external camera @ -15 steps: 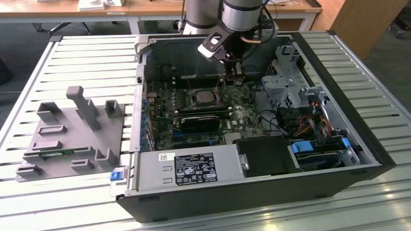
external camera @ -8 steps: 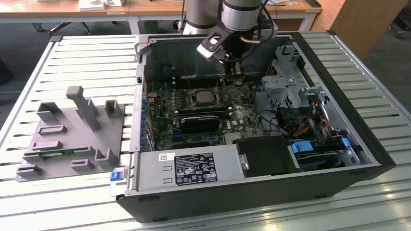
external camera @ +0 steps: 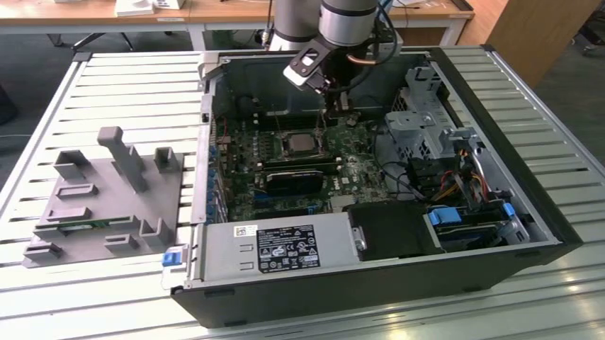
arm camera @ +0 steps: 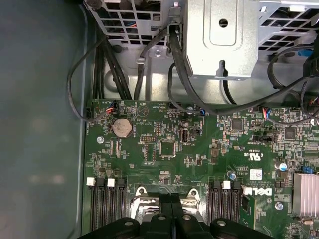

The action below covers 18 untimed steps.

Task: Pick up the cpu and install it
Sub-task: 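Close the cpu cover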

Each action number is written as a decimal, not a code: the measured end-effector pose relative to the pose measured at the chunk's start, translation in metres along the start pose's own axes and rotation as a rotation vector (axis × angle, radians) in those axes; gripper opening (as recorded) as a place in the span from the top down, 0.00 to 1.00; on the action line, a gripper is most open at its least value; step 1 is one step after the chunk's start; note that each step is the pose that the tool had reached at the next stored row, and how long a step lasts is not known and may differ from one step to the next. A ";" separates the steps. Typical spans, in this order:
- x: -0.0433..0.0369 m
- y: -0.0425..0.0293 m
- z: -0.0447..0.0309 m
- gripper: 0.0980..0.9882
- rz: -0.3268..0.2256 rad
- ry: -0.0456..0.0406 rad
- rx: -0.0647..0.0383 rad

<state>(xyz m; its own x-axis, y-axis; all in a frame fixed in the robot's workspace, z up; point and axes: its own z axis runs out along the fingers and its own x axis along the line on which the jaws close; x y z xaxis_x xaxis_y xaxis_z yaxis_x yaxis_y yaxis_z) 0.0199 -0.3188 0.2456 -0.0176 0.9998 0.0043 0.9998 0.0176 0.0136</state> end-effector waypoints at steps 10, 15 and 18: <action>0.0000 -0.0030 0.0002 0.99 0.000 0.0000 0.000; 0.0001 -0.0041 0.0002 0.99 0.000 0.0000 0.000; 0.0001 -0.0050 0.0003 0.99 0.000 0.0000 0.000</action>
<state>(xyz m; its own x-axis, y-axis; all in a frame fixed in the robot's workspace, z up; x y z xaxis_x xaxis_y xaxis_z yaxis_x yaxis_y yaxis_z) 0.0148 -0.3188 0.2453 -0.0177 0.9998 0.0042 0.9998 0.0176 0.0136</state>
